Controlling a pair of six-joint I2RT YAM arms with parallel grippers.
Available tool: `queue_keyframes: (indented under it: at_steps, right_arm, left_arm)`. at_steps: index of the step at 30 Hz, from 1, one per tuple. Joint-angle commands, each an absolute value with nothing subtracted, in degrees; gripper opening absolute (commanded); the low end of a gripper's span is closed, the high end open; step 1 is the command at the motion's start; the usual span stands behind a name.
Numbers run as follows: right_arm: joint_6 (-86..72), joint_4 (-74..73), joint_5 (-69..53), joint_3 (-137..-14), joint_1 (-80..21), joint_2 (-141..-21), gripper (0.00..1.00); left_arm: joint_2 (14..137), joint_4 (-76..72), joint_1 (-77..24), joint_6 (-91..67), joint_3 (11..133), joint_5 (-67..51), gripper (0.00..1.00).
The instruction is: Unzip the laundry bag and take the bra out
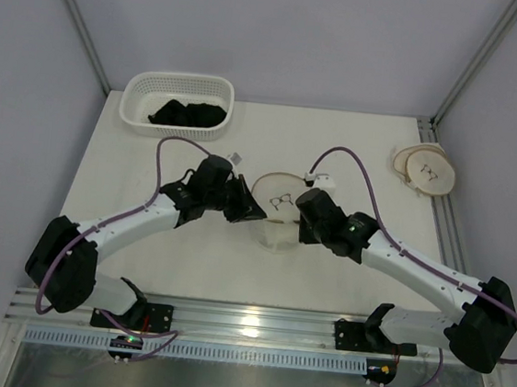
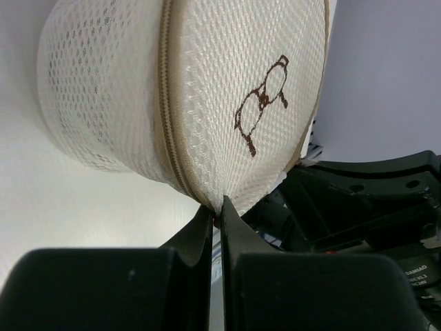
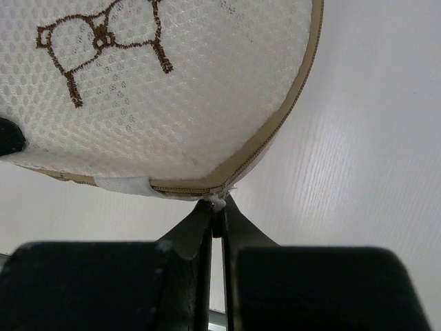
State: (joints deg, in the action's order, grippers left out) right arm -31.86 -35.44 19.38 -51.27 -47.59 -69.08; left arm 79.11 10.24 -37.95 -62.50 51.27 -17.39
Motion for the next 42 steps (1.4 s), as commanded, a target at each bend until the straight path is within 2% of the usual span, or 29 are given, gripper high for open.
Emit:
queue_keyframes:
  at_steps: [1,7,15,16,18,23,30,35,42]
  right_arm:
    - [-32.2,-46.8,32.8,-52.8,-46.1,-69.5,0.04]
    - [-30.5,-45.1,29.5,-51.6,-46.2,-69.1,0.04]
    - [-30.8,-49.6,28.8,-51.9,-46.1,-69.1,0.05]
    - [-30.4,-49.5,28.0,-51.9,-46.1,-68.8,0.14]
    - [-29.4,-47.7,24.1,-51.2,-46.1,-68.2,0.42]
    - [-27.3,-40.7,14.1,-49.3,-46.1,-66.8,0.59]
    - [-27.7,-28.9,-1.0,-48.5,-47.9,-65.0,0.6]
    - [-26.0,-27.3,3.9,-50.1,-48.6,-67.4,0.6]
    - [-23.7,-28.6,12.7,-53.3,-48.4,-77.2,0.6]
  left_arm:
    - [77.3,24.0,-33.1,-51.5,54.8,-13.6,0.0]
    - [82.8,25.6,-28.6,-46.2,59.0,-19.8,0.0]
    - [86.5,30.7,-26.2,-40.1,64.9,-19.2,0.0]
    - [86.4,30.7,-25.5,-40.1,64.9,-19.5,0.0]
    - [86.3,29.9,-25.2,-40.3,64.8,-21.1,0.0]
    - [86.2,25.9,-25.3,-44.3,62.7,-25.6,0.0]
    - [85.3,19.4,-25.3,-48.3,58.9,-28.2,0.0]
    - [85.2,19.0,-25.3,-48.5,58.5,-28.8,0.0]
    - [85.3,20.6,-25.3,-47.0,59.7,-29.1,0.0]
